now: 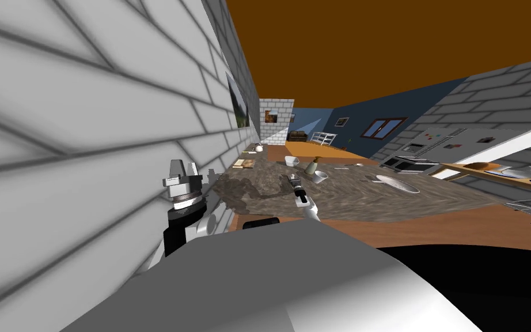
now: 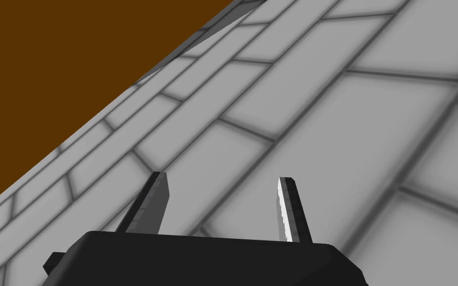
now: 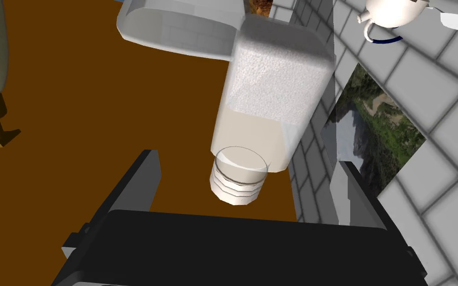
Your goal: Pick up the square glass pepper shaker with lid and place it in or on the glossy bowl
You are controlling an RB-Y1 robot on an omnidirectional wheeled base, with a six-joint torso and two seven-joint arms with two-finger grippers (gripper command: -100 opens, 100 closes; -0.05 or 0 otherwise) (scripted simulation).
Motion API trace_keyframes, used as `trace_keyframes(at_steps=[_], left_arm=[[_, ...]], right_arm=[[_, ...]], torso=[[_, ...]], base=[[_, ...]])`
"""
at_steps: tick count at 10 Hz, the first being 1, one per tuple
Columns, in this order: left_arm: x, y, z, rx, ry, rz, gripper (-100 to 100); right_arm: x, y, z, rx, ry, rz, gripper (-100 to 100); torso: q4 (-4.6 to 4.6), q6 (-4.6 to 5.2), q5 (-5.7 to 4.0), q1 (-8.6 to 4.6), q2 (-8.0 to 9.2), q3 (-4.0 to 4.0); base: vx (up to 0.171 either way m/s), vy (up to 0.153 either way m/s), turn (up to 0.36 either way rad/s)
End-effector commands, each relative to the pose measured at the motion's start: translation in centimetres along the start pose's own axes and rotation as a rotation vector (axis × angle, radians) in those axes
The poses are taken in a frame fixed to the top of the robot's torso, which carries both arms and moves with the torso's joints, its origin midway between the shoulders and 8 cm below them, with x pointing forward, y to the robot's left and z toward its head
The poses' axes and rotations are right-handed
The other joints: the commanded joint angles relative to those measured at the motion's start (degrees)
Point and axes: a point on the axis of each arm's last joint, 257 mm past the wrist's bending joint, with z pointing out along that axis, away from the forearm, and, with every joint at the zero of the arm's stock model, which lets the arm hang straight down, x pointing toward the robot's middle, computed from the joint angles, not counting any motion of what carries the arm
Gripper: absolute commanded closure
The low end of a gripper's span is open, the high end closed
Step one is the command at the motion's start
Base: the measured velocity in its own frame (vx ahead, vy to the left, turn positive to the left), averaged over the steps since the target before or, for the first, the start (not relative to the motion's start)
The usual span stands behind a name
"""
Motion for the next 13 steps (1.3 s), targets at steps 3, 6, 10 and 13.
trace_keyframes(at_steps=[3,6,10,13], left_arm=[[0.0,0.0,0.0,0.000,0.000,0.000,0],[0.0,0.0,0.0,0.000,0.000,0.000,0],[0.0,0.0,0.0,0.000,0.000,0.000,0],[0.0,0.0,0.0,0.000,0.000,0.000,0]], right_arm=[[1.8,-0.6,0.2,0.002,0.040,-0.085,-100],[1.9,-0.7,0.3,0.002,0.044,-0.097,0],[1.8,-0.7,0.3,0.002,0.043,-0.098,100],[1.8,-0.7,0.3,0.002,0.043,-0.096,0]], torso=[[0.00,0.00,0.00,-0.04,-0.02,-0.01],[0.01,0.00,-0.03,-0.15,0.03,0.02],[-0.01,-0.02,-0.06,-0.21,0.04,0.01],[-0.01,-0.01,-0.05,-0.20,0.02,0.01]], base=[[0.012,0.046,-0.042],[0.002,0.016,-0.015],[0.000,0.000,0.000],[0.000,0.000,0.000]])
